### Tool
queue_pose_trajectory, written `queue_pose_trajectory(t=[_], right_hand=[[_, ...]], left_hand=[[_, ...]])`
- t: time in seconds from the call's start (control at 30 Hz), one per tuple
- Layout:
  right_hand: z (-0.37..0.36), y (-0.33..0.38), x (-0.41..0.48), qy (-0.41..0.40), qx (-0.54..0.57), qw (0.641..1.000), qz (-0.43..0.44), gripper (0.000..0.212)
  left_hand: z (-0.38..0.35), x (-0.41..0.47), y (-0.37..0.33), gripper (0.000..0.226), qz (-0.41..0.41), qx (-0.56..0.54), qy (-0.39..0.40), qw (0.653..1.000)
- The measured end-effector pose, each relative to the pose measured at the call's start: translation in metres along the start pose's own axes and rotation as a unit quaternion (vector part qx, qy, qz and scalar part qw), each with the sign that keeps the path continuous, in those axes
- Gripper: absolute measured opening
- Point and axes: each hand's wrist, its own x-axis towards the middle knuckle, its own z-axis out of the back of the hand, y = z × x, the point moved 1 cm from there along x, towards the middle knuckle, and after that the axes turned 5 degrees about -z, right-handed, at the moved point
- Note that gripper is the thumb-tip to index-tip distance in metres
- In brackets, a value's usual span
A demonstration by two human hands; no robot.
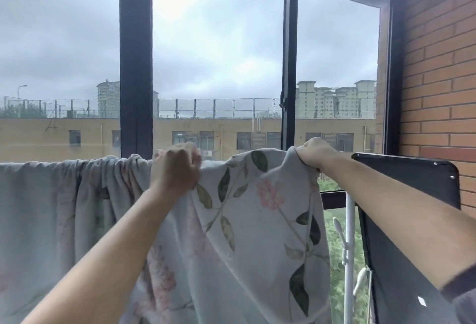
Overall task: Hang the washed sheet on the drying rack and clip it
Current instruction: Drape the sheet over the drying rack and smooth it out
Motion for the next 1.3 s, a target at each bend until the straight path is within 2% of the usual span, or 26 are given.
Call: queue_pose_trajectory(t=[0.07, 0.13, 0.33, 0.43, 0.5, 0.57, 0.67, 0.73, 0.83, 0.97, 1.07, 1.17, 1.3], right_hand=[[-0.001, 0.001, 0.001, 0.001, 0.000, 1.000, 0.006, 0.033], [-0.001, 0.001, 0.001, 0.003, -0.001, 1.000, 0.010, 0.032], [0.003, -0.006, 0.001, 0.004, 0.024, 1.000, -0.011, 0.022], [0.004, -0.008, -0.001, 0.015, 0.031, 0.999, -0.020, 0.025], [0.004, -0.009, -0.003, 0.014, 0.033, 0.999, -0.025, 0.020], [0.005, -0.010, -0.004, 0.011, 0.042, 0.999, -0.030, 0.017], [0.006, -0.012, -0.005, 0.005, 0.058, 0.998, -0.032, 0.016], [0.008, -0.014, -0.006, -0.002, 0.063, 0.998, -0.029, 0.017], [0.012, -0.021, -0.005, -0.029, 0.082, 0.996, -0.027, 0.027], [0.015, -0.030, -0.008, -0.039, 0.119, 0.991, -0.044, 0.022], [0.010, -0.036, -0.014, -0.038, 0.169, 0.985, -0.026, 0.025], [0.007, -0.043, -0.024, -0.006, 0.286, 0.957, -0.044, 0.023], [-0.004, -0.060, -0.035, 0.095, 0.384, 0.913, -0.100, 0.032]], left_hand=[[-0.006, -0.005, -0.028, 0.029, -0.067, -0.041, 0.030, 0.996], [-0.009, -0.005, -0.037, 0.027, -0.084, -0.052, 0.030, 0.995], [0.013, -0.005, 0.028, 0.023, 0.059, 0.037, -0.043, 0.997], [0.025, -0.003, 0.037, 0.010, 0.118, 0.064, -0.048, 0.990], [0.026, 0.003, 0.023, 0.011, 0.089, 0.054, -0.043, 0.994], [0.020, 0.005, -0.002, 0.017, 0.007, 0.013, -0.026, 1.000], [0.003, -0.001, -0.039, 0.022, -0.067, -0.043, 0.042, 0.996], [-0.004, -0.004, -0.044, 0.021, -0.068, -0.037, 0.036, 0.996], [0.002, -0.003, -0.023, 0.020, -0.011, 0.000, -0.005, 1.000], [0.016, -0.009, 0.007, 0.017, 0.057, 0.016, -0.047, 0.997], [0.022, -0.014, -0.007, 0.014, 0.077, 0.005, -0.050, 0.996], [0.019, -0.013, -0.036, 0.010, 0.022, -0.021, -0.008, 1.000], [-0.004, -0.010, -0.073, 0.017, -0.068, -0.049, 0.083, 0.993]])
